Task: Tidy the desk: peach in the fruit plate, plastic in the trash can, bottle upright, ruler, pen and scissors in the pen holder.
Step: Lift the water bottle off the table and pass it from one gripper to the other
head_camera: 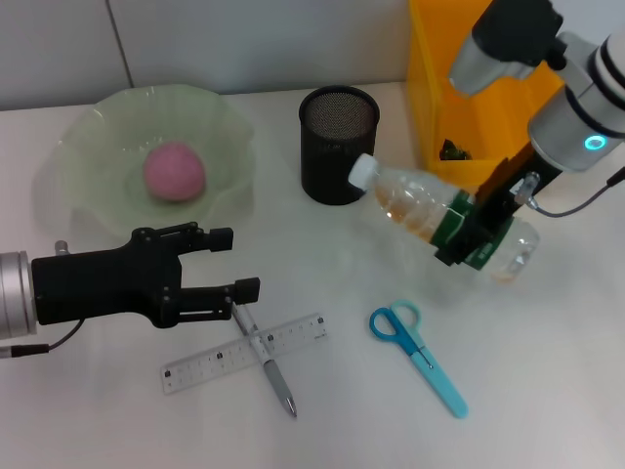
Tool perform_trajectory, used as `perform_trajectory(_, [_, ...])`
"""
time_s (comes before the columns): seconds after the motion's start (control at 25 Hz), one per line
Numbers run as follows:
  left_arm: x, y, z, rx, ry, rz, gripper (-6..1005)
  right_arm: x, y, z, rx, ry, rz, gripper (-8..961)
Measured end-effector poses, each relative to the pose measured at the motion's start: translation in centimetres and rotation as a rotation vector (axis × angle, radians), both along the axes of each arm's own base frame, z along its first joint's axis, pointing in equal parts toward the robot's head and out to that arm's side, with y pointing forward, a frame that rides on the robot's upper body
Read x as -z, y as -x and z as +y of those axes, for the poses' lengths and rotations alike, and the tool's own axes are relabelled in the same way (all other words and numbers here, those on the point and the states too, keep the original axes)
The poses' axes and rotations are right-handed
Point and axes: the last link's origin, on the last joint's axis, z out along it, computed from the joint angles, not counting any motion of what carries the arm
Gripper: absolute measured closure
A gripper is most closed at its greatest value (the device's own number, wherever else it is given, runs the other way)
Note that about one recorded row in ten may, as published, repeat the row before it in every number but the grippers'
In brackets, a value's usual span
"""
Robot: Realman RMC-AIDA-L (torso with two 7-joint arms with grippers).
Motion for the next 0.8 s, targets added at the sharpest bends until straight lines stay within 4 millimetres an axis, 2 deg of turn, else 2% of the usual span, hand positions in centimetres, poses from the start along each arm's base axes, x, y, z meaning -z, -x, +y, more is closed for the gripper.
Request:
perform_trajectory(0.32, [-0.6, -0.5, 0.2, -0.008, -0.028, -0.061, 171, -1.6, 0.2, -1.4, -0.091, -0.057, 0.208, 174])
perform_trajectory(0.4, [-0.9, -0.7, 0.3, -0.022, -0.057, -0.100, 171, -2.0, -0.4, -2.0, -0.140, -0.082, 0.340, 173])
perform_trajectory(0.44, [-0.9, -0.7, 0.3, -0.022, -0.057, -0.100, 171, -2.0, -0.4, -2.0, -0.140, -0.082, 0.340, 173])
perform_trajectory(0.6, [-1.5, -0.9, 0.6, -0.043, -0.101, -0.163, 171, -2.1, -1.6, -2.7, -0.223, -0.143, 0.544, 172])
perform_trajectory(0.8, [-1.8, -1.2, 0.8, -0.046, -0.117, -0.189, 171, -1.5, -2.6, -3.5, -0.306, -0.171, 0.684, 170])
